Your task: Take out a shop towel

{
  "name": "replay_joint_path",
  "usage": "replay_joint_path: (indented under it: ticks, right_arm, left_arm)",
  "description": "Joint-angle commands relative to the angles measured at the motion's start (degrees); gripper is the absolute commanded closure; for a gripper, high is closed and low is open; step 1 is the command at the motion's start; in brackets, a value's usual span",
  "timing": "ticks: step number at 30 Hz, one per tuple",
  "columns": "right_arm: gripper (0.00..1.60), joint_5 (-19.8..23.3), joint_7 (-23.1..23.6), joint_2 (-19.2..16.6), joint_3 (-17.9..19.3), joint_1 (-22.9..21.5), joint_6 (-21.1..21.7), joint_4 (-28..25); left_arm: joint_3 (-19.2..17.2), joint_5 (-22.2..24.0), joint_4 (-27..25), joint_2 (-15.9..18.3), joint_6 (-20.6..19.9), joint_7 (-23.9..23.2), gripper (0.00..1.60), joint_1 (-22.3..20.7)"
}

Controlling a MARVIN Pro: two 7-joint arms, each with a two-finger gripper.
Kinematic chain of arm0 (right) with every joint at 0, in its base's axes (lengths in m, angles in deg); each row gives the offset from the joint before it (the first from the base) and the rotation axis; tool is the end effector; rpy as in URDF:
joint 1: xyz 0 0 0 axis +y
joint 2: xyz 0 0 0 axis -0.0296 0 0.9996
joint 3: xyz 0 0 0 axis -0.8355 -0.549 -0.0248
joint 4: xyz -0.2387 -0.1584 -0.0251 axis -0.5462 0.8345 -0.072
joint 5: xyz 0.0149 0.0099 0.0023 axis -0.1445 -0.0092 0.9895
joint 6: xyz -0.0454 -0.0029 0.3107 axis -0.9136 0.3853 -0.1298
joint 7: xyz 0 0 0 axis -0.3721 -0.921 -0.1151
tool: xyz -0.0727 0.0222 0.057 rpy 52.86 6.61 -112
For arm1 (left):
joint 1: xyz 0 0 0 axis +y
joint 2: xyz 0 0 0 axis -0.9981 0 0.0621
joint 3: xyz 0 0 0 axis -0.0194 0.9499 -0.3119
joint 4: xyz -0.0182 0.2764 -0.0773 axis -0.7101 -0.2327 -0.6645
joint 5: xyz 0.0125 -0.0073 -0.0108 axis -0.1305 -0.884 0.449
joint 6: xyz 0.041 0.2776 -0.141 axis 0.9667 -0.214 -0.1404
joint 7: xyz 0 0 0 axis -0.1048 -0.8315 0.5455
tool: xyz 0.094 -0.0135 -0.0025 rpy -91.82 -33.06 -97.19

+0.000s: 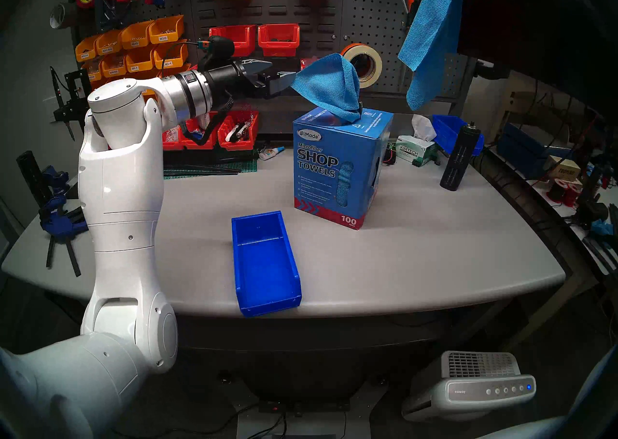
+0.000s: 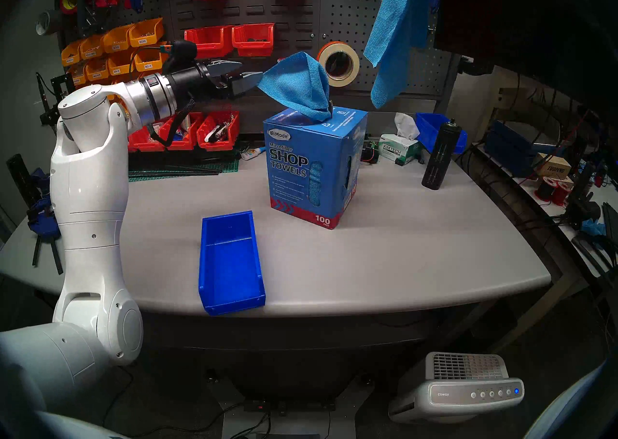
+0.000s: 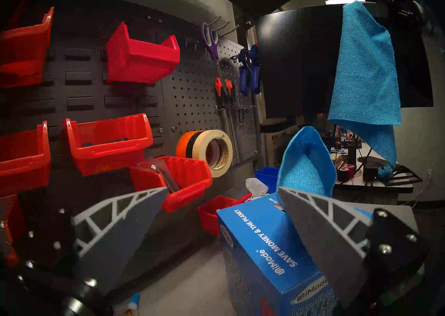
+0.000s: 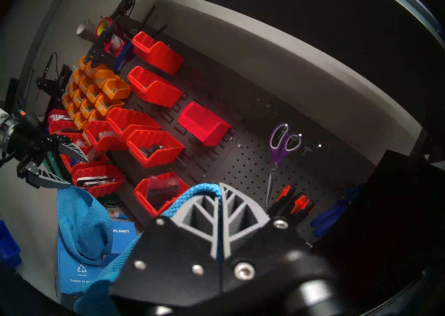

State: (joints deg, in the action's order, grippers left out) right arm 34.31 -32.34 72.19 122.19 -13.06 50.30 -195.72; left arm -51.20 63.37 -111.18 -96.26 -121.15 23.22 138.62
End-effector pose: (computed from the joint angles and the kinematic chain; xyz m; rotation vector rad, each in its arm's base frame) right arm 0.3280 -0.0712 0.2523 1.8682 1.0911 2.1269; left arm 0.4665 0.0338 0.0209 1.5883 -0.8798 1.8880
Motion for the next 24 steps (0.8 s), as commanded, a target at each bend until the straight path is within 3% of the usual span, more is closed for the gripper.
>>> replay_joint_path:
  ticks: [1,9,24]
  right_arm:
    - [1.6,2.1,-2.7,-4.8,0.8,2.4,-1.5,-2.8]
    - [1.6,4.7,-5.2,-6.9,1.9,6.4,-0.8,-4.9]
    - [1.6,8.5,-9.4,-8.4,1.9,14.5,3.0,-8.1]
  left_arm:
    - [-2.1,0.9,-2.2,1.8,0.6,-1.4,0.0,0.1]
    - [-6.1,0.9,-2.0,4.6,1.8,-3.7,0.0,2.3]
    - [-9.3,1.3,-2.7,5.0,2.3,-6.1,0.0,5.1]
